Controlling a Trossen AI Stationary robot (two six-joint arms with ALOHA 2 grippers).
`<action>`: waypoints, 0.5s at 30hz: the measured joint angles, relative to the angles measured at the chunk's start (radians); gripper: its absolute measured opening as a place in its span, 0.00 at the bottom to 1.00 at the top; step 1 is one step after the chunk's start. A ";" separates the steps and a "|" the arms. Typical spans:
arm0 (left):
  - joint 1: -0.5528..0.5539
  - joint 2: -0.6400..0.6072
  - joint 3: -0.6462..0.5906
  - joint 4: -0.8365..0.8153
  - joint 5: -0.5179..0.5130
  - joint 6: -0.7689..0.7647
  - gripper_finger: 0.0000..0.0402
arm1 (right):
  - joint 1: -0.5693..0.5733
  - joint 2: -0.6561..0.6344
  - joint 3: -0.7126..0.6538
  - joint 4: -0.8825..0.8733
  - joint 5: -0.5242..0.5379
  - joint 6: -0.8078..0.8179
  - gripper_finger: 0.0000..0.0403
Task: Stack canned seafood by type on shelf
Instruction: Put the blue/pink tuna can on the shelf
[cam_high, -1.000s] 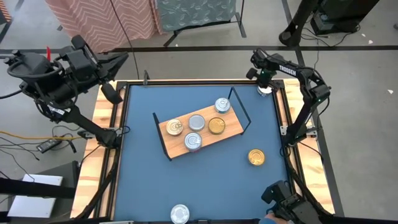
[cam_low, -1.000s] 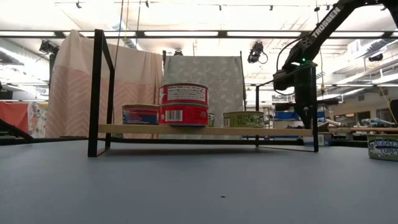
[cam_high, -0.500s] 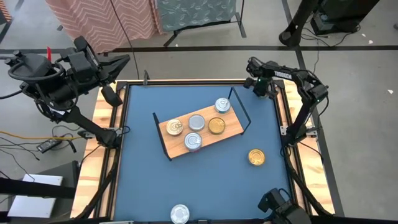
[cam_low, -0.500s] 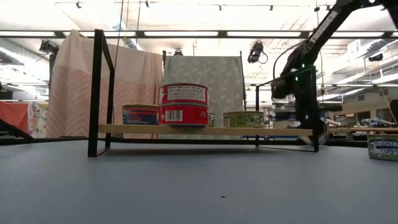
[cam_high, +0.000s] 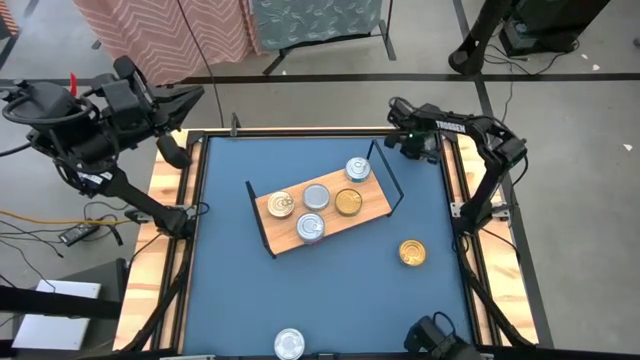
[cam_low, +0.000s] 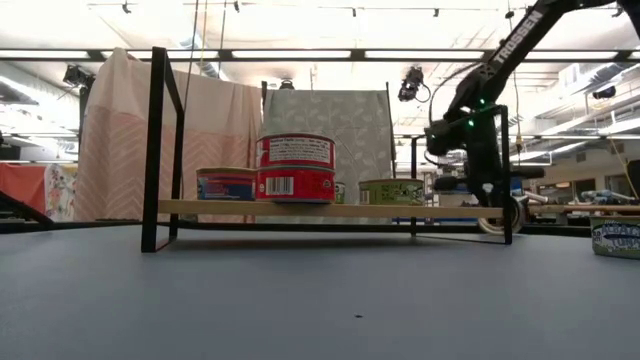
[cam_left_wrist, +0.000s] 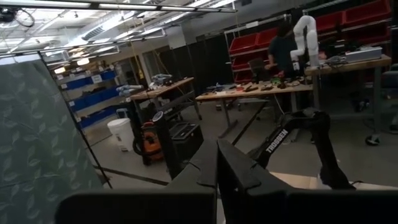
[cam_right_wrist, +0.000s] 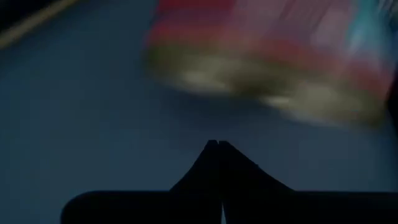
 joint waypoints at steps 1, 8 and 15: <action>0.000 -0.002 0.000 -0.004 0.008 0.000 0.01 | 0.021 -0.009 0.000 -0.002 0.002 -0.006 0.00; 0.000 -0.013 0.000 -0.005 0.036 0.028 0.01 | 0.151 -0.150 0.000 -0.020 0.116 -0.099 0.00; 0.000 -0.026 0.000 -0.023 0.036 0.055 0.01 | 0.181 -0.414 0.001 0.025 0.217 -0.446 0.05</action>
